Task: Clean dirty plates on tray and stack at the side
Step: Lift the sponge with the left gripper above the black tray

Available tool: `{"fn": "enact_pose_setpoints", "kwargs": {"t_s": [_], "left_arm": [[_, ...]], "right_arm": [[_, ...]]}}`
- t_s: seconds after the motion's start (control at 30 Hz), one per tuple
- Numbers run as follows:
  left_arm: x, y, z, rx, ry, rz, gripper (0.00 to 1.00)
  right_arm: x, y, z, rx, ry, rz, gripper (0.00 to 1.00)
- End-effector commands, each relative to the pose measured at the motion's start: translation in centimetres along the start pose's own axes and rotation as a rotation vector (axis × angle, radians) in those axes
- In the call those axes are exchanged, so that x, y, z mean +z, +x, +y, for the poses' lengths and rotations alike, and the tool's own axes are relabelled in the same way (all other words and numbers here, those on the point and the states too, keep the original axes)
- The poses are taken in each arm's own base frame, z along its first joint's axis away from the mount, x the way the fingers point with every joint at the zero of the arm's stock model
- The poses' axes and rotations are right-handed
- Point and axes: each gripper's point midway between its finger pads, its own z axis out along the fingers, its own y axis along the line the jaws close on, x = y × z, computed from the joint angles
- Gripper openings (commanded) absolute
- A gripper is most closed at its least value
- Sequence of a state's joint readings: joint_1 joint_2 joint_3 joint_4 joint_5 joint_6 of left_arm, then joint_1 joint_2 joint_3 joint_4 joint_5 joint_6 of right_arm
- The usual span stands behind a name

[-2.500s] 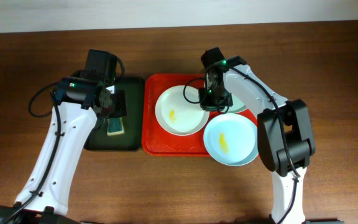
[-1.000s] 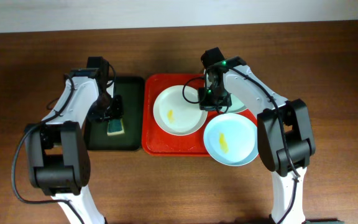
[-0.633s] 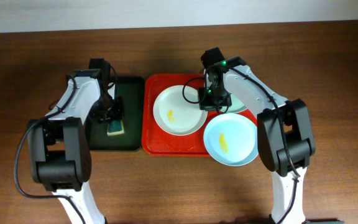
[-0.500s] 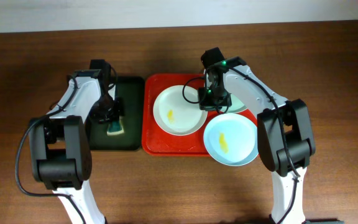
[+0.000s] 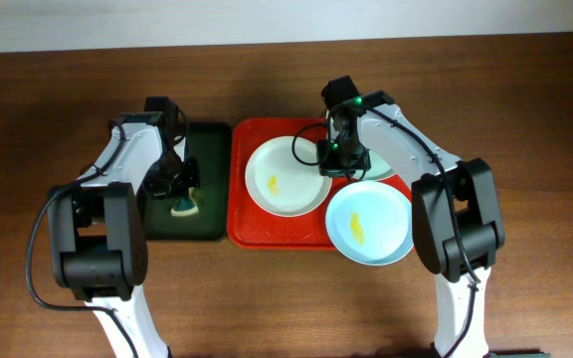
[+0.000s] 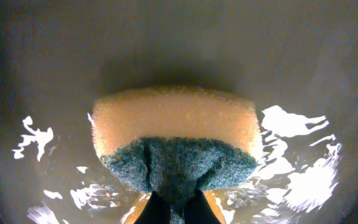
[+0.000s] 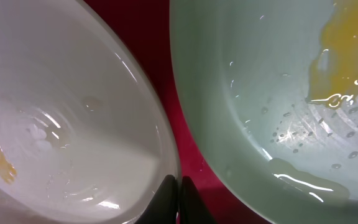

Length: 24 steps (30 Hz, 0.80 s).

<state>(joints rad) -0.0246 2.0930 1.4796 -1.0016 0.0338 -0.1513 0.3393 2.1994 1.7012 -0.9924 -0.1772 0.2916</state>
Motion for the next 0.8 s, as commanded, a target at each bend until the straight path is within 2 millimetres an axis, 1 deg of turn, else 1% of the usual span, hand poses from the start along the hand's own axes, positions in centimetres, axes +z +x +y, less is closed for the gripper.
{"fn": "enact_pose_setpoints", "kwargs": {"t_s": [0.0, 0.03, 0.07, 0.13, 0.17, 0.2, 0.27, 0.3, 0.37, 0.4, 0.47, 0.57, 0.63, 0.77], "left_arm": [[-1.1, -0.7, -0.1, 0.005, 0.009, -0.033, 0.0], [-2.0, -1.1, -0.2, 0.012, 0.013, -0.067, 0.0], [-3.4, -1.7, -0.2, 0.013, 0.014, -0.117, 0.0], [-6.0, -2.8, -0.3, 0.017, 0.016, -0.215, 0.0], [-8.0, -3.3, -0.7, 0.025, 0.027, -0.284, 0.0], [-9.6, -3.7, -1.2, 0.033, 0.036, -0.337, 0.0], [-12.5, -4.0, -2.0, 0.056, 0.051, -0.427, 0.0], [-13.5, -4.0, -2.2, 0.075, 0.052, -0.457, 0.0], [-15.7, -3.7, -2.2, 0.085, 0.02, -0.516, 0.0], [-16.2, -3.6, -2.1, 0.084, 0.008, -0.53, 0.0], [-16.5, -3.5, -2.0, 0.085, 0.003, -0.539, 0.0], [-15.8, -3.9, -2.1, 0.085, 0.004, -0.547, 0.0], [-14.8, -3.9, -2.1, 0.085, 0.005, -0.549, 0.0], [-14.5, -3.9, -2.0, 0.084, 0.005, -0.546, 0.0]], "right_arm": [[0.8, 0.5, 0.2, 0.001, 0.0, 0.022, 0.05], [0.8, 0.5, 0.2, 0.001, 0.0, 0.022, 0.05], [0.8, 0.5, 0.2, 0.001, 0.0, 0.022, 0.06], [0.8, 0.5, 0.2, 0.001, 0.0, 0.022, 0.11], [0.8, 0.5, 0.2, 0.001, 0.0, 0.022, 0.13], [0.8, 0.5, 0.2, 0.001, 0.0, 0.022, 0.13], [0.8, 0.5, 0.1, 0.002, 0.0, 0.022, 0.15], [0.8, 0.5, 0.1, 0.002, 0.0, 0.023, 0.17], [0.8, 0.5, 0.1, 0.002, 0.0, 0.023, 0.2], [0.8, 0.5, 0.2, 0.001, 0.0, 0.023, 0.21], [0.8, 0.5, 0.1, 0.001, 0.0, 0.023, 0.21], [0.8, 0.5, 0.1, 0.002, 0.0, 0.023, 0.21], [0.8, 0.5, 0.1, 0.001, 0.0, 0.023, 0.24], [0.8, 0.5, 0.1, 0.002, 0.0, 0.022, 0.25]]}}
